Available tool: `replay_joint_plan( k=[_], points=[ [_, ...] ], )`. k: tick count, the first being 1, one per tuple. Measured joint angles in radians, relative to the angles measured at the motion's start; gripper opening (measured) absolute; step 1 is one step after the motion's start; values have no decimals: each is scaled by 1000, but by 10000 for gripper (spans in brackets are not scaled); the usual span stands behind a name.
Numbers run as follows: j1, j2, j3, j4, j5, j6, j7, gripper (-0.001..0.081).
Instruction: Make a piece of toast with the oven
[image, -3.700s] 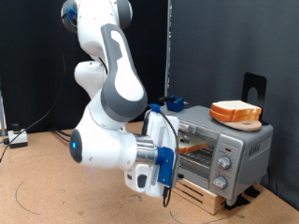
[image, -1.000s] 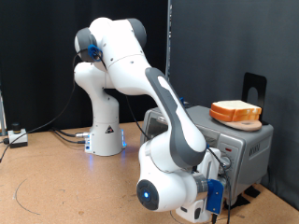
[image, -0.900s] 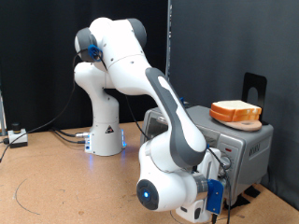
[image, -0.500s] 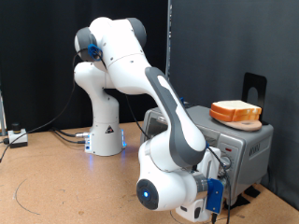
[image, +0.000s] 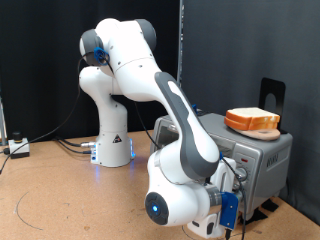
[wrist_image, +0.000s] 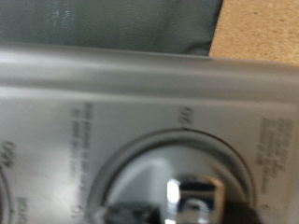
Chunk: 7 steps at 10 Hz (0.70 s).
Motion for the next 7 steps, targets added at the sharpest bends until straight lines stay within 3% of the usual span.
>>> replay_joint_plan(
  k=[1,2,3,4,5,6,7],
  points=[
    [-1,0,-1,-1,0,-1,0,123],
    [-1,0,-1,-3,0,-1,0,123],
    [-1,0,-2,-4,0,-1,0,293],
    [-1,0,-1,-6,0,-1,0,293],
    [-1,0,-1,-6,0,-1,0,506],
    [-1,1,-2,-7,-1,2,0,651],
    [-1,3,-5,-11,-1,9,0,651]
  ],
)
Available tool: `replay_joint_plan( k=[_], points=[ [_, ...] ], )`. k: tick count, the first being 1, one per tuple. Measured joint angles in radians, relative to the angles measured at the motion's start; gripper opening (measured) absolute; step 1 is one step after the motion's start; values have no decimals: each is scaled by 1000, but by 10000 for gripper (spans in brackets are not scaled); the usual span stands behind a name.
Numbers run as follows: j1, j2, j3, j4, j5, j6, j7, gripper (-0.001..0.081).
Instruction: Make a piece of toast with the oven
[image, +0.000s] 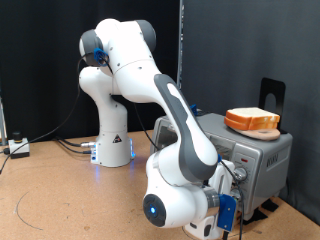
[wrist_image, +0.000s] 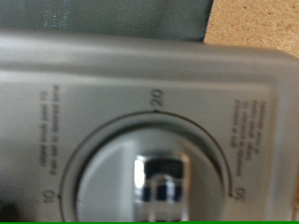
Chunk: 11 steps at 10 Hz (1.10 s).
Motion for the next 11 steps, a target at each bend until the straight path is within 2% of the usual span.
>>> replay_joint_plan(
  k=[1,2,7,9,10,11],
  points=[
    [0,1,-2,-2,0,1,-1,759],
    [0,1,-4,-3,0,1,-3,794],
    [-8,0,-4,1,2,-13,-15,809],
    [-11,-4,-4,2,2,-18,-15,545],
    [-12,-4,-4,3,2,-20,-15,545],
    [-13,-4,-4,3,2,-21,-15,408]
  ],
)
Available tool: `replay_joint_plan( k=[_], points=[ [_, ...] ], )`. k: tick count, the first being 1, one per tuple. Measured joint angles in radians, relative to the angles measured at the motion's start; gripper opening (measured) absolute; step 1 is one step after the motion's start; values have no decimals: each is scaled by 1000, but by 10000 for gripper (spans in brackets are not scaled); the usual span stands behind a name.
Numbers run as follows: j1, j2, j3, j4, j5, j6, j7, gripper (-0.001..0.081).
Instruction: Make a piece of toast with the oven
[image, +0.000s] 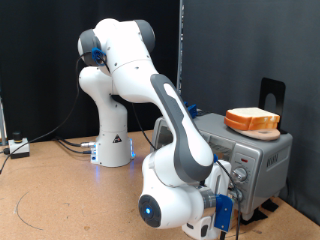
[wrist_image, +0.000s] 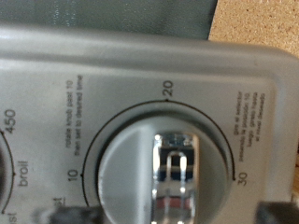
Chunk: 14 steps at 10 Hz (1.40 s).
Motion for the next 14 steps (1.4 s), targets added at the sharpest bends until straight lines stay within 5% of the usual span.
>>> replay_joint_plan(
  k=[1,3,6,11,14],
  points=[
    [0,0,0,1,0,-1,0,408],
    [-1,0,3,1,0,-6,0,95],
    [-1,0,4,1,0,-6,-3,94],
    [-41,-23,35,-80,102,67,-519,94],
    [-45,-23,36,-88,120,70,-579,94]
  ],
)
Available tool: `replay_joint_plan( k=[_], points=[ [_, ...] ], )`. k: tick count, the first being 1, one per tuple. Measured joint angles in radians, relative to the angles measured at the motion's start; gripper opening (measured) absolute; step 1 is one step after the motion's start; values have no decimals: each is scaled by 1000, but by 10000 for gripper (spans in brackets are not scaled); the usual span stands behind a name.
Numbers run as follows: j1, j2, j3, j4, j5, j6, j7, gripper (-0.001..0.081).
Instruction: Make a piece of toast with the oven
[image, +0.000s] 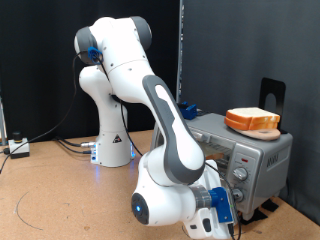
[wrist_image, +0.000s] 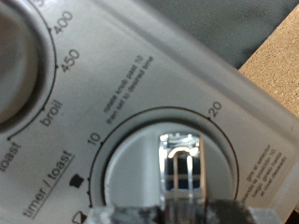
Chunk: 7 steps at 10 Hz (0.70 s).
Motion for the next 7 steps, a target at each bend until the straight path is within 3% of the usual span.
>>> replay_joint_plan(
  k=[5,7],
  points=[
    [0,-9,7,1,7,-3,2,122],
    [-1,-24,8,1,7,-3,23,399]
  ],
)
